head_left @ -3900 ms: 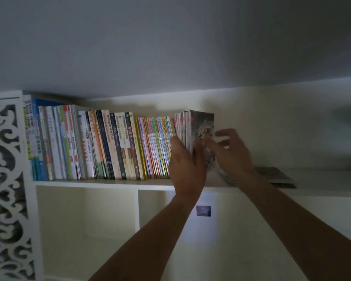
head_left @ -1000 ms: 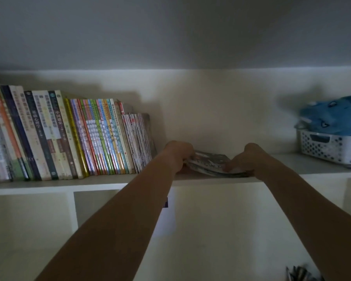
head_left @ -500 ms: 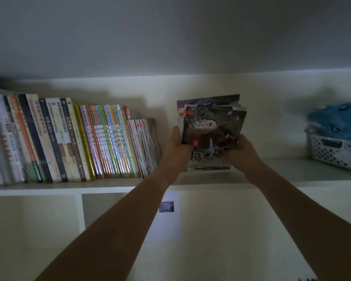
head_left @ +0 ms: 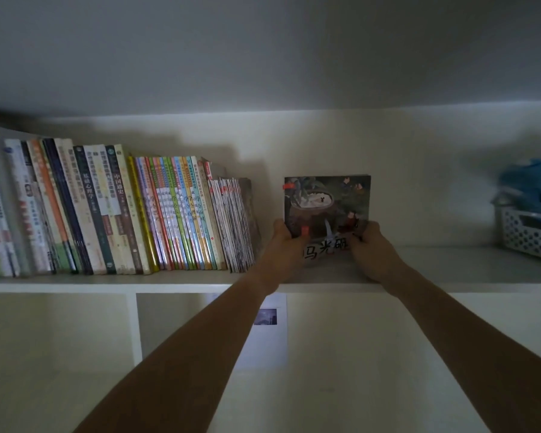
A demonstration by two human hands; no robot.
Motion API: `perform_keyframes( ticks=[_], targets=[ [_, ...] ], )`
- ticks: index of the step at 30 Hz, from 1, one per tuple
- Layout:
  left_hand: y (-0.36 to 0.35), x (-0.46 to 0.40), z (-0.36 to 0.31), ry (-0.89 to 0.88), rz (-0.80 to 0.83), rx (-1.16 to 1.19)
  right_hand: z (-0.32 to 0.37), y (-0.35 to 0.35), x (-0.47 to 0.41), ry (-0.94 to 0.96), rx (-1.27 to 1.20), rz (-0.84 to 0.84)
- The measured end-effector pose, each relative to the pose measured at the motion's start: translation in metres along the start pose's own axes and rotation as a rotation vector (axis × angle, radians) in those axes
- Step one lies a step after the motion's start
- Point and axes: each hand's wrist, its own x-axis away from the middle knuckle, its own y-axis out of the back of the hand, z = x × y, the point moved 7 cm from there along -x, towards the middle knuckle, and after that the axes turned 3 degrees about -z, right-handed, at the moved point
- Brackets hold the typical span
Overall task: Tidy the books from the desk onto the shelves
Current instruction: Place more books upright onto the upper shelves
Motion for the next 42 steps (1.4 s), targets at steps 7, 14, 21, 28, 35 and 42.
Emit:
perform_keyframes(
  ticks=[7,14,21,28,35,42],
  targets=[
    [0.013,0.028,-0.019,-0.067,0.036,-0.309,0.004,0.011,0.004,0.027,0.135,-0.115],
    [0.015,0.078,-0.054,-0.547,-0.23,-0.678,0.073,-0.024,0.053,0.301,-0.136,-0.069],
    [0.043,0.099,-0.064,-0.781,-0.207,-0.843,0.09,-0.072,0.047,0.201,-0.262,0.196],
    [0.107,0.105,-0.056,-0.882,-0.426,-0.805,0.106,-0.11,0.048,0.311,-0.222,0.245],
    [0.159,0.07,-0.079,-0.63,-0.381,-0.493,0.105,-0.114,0.037,0.247,-0.307,0.436],
    [0.177,0.036,-0.099,-0.449,-0.017,-0.574,0.101,-0.122,0.025,0.214,-0.341,0.387]
  ],
)
